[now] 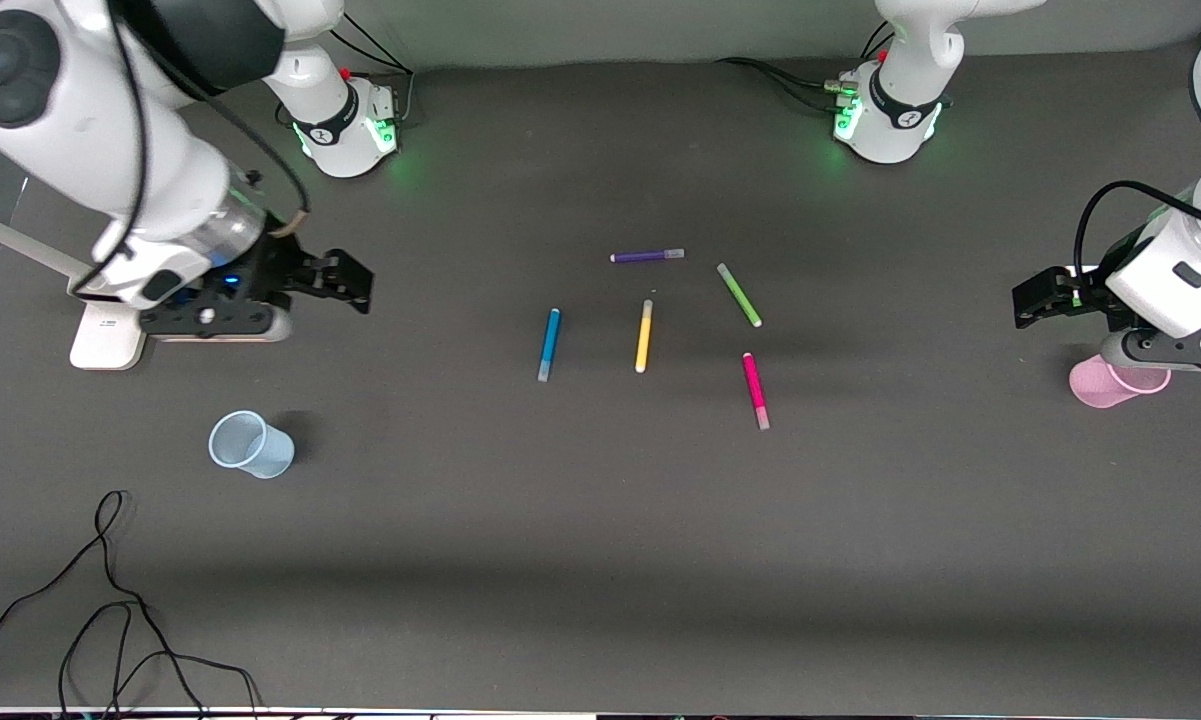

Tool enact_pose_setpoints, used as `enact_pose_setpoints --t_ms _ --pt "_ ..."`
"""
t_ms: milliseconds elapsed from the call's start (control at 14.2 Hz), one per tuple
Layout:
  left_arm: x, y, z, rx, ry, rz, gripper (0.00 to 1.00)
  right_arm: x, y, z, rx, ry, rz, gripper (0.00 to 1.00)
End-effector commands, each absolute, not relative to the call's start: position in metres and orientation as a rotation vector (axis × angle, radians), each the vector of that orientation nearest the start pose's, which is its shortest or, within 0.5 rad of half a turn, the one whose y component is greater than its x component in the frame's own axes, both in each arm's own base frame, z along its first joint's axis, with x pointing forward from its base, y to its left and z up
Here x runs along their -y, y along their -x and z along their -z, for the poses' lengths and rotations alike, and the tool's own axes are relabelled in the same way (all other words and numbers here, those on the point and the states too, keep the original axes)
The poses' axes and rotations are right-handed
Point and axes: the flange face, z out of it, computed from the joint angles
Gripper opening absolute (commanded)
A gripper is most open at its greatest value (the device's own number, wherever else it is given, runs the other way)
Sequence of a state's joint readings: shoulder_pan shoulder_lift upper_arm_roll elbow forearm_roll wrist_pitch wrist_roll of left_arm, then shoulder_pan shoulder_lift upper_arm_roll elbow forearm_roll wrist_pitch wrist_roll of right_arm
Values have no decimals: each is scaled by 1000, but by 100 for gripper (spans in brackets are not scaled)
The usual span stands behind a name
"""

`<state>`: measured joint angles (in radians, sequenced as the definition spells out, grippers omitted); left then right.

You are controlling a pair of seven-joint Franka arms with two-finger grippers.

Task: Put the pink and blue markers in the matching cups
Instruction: 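Reach the right gripper to the blue marker while the left gripper reaches the pink marker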

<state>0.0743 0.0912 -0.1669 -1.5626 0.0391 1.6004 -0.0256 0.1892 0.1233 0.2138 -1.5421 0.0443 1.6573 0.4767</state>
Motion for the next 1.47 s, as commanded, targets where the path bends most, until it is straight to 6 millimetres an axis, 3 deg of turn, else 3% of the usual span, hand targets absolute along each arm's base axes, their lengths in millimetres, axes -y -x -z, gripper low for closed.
enact_pose_setpoints --t_ms 0,491,702,912,1123,1263,1404 --pt "44 -576 -582 -124 3113 -94 100 -255 -554 -573 -189 3068 -52 100" --pt "46 -576 -583 -129 3113 -90 100 -338 -560 -539 -263 3059 -114 100" --pt "46 -576 -583 -129 3113 -92 100 -349 -565 -524 -252 3045 -110 100" --pt "46 -576 -583 -127 3113 -92 100 -375 -565 -505 -207 3037 -111 100" --pt "48 -576 -582 -114 3114 -96 100 -384 -573 -489 -242 3029 -131 100" --pt "53 -576 -582 -124 3114 -94 100 -388 -575 -463 -241 3043 -187 100" --pt "58 -577 -580 -136 3116 -91 99 -413 -564 -420 -184 3079 -276 100"
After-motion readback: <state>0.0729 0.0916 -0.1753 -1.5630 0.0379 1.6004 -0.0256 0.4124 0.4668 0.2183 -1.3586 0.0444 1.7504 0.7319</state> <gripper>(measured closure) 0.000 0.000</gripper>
